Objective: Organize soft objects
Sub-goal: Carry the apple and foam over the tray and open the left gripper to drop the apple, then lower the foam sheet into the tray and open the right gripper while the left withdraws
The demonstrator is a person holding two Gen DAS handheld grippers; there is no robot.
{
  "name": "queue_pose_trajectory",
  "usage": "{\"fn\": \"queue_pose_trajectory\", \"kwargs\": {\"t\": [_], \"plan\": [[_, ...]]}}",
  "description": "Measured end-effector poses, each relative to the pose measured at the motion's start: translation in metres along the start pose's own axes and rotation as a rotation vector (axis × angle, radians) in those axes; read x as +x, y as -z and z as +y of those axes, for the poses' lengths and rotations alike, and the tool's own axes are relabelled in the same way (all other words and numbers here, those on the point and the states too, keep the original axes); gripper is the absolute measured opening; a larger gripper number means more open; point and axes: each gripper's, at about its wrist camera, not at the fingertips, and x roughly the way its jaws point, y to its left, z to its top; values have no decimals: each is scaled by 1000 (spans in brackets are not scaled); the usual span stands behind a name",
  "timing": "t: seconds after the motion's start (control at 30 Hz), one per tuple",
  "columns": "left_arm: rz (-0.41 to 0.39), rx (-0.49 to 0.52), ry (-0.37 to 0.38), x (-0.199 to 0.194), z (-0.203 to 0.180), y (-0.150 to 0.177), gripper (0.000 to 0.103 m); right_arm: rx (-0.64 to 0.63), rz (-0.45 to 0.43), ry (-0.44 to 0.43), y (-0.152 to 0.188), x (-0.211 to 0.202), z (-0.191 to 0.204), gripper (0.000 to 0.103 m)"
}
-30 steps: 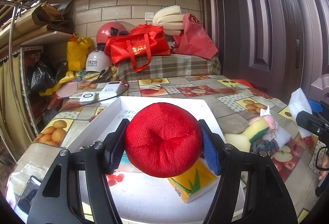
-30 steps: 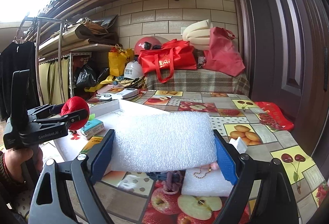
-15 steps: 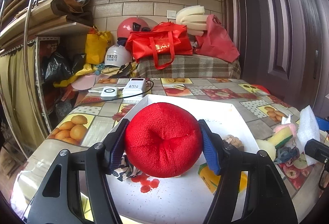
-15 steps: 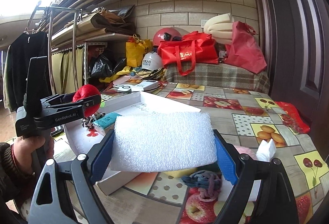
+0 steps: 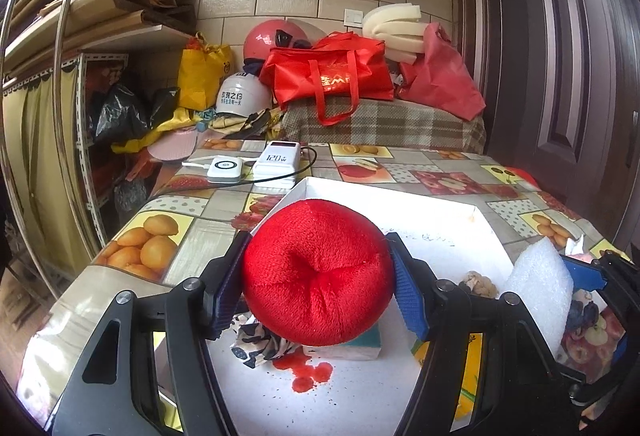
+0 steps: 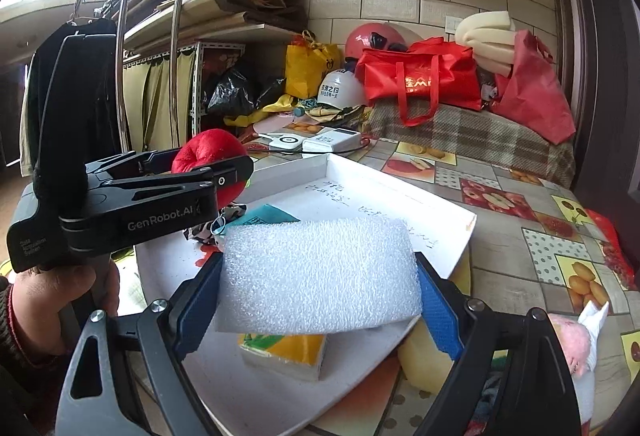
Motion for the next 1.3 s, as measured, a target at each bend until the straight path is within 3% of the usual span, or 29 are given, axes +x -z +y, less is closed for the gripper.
{"fn": "queue_pose_trajectory", "kwargs": {"t": [0.3, 0.4, 0.47, 0.6, 0.87, 0.97, 1.07, 1.17, 1.3], "plan": [[58, -33, -21, 15, 4, -3, 67, 85, 44, 54, -13, 39, -20, 90], [107, -46, -32, 25, 7, -3, 70, 87, 106, 53, -15, 53, -18, 90], [108, -69, -47, 25, 12, -2, 79, 84, 140, 72, -14, 57, -17, 95], [85, -94, -44, 20, 16, -1, 103, 83, 125, 79, -13, 51, -16, 102], [43, -103, -41, 12, 21, -1, 103, 67, 104, 92, -15, 49, -13, 103], [-11, -116, -49, 2, 23, -1, 103, 71, 86, 98, -16, 46, -13, 103], [-67, -109, -43, -7, 22, -1, 103, 68, 32, 112, -17, 36, -12, 103], [-68, -87, -44, -7, 18, -2, 103, 54, -28, 123, -18, 25, -8, 103], [-81, -68, -41, -10, 14, -3, 103, 52, -41, 154, -16, 18, -5, 103]]}}
